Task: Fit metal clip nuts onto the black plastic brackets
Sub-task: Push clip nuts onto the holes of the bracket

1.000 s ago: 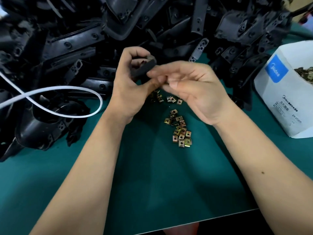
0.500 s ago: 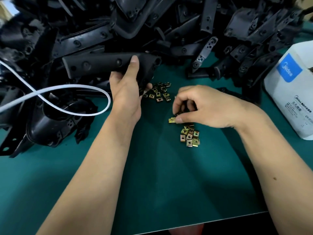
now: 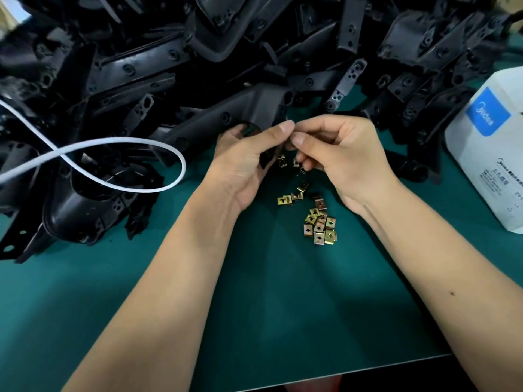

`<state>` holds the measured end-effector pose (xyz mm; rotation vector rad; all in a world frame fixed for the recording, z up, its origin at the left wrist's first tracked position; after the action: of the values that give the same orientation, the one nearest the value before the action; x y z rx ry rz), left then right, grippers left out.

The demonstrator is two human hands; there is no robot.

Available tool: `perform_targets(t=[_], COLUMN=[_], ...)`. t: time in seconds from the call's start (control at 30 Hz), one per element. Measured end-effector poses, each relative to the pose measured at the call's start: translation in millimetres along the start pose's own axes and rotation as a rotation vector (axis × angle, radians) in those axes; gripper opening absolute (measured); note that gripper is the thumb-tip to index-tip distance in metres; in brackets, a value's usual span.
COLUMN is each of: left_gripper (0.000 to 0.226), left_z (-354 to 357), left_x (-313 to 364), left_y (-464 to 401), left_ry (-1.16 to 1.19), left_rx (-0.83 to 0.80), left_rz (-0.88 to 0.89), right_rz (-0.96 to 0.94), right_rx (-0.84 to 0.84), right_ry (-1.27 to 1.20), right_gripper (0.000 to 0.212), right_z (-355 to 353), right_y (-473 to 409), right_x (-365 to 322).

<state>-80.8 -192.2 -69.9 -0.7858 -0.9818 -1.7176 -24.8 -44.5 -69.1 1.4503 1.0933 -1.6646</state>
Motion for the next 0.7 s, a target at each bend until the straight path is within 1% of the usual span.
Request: perform_targets(t=[0.07, 0.13, 0.2, 0.27, 0.3, 0.4, 0.5, 0.53, 0.63, 0.7], left_gripper=[0.019, 0.025, 0.026, 0.017, 0.011, 0.019, 0.027, 0.023, 0.005, 0.005], left_z=[-0.1, -0.8, -2.1, -1.1, -0.2, -0.6, -1.3, -1.6, -1.1, -1.3], left_x=[-1.0, -1.3, -0.8, 1.2, 2.4, 4.1, 6.9, 7.1, 6.6, 7.0], left_y=[-1.2, -2.3, -2.7, -1.4, -0.4, -2.2, -3.0, -3.6, -3.6, -2.3], left_ry=[-0.086, -0.178, -0.214, -0.180, -0.141, -0.016, 0.118, 0.142, 0.148, 0.152], left_rx=[-0.007, 0.019, 0.049, 0.048, 0.044, 0.018, -0.021, -0.011, 0.013, 0.010], left_rz=[0.012, 0.037, 0.057, 0.040, 0.019, -0.041, -0.096, -0.108, -0.111, -0.117], right_rz=[0.028, 0.046, 0.042, 0.030, 0.027, 0.025, 0.065, 0.083, 0.114, 0.098], right_rx=[0.032, 0.055, 0.060, 0.063, 0.075, 0.118, 0.122, 0.119, 0.082, 0.063], right_ry=[-0.016, -0.036, -0.042, -0.047, -0.051, -0.031, -0.077, -0.109, -0.185, -0.167], right_gripper=[0.016, 0.015, 0.011, 0.005, 0.005, 0.010, 0.005, 0.007, 0.023, 0.028], right_z=[-1.6, -2.6, -2.1, -1.3, -1.5, -3.6, -3.8, -3.9, -2.8, -1.2], right_y=[-0.6, -0.9, -0.3, 0.5, 0.4, -1.1, -1.7, -1.9, -3.3, -3.4], right_x=[1.5, 2.0, 0.9, -1.0, -1.5, -0.7, 1.2, 1.8, 3.3, 3.7])
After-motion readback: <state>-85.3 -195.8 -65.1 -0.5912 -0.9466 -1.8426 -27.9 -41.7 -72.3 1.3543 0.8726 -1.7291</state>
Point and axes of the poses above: each hand's wrist, its own y-axis away from the middle knuckle, its own z-axis out of the palm, x = y × z, the point moved 2 cm from there along -y, towards the middle knuckle, and after that the axes turned 11 degrees about x, right-handed, at the moved point
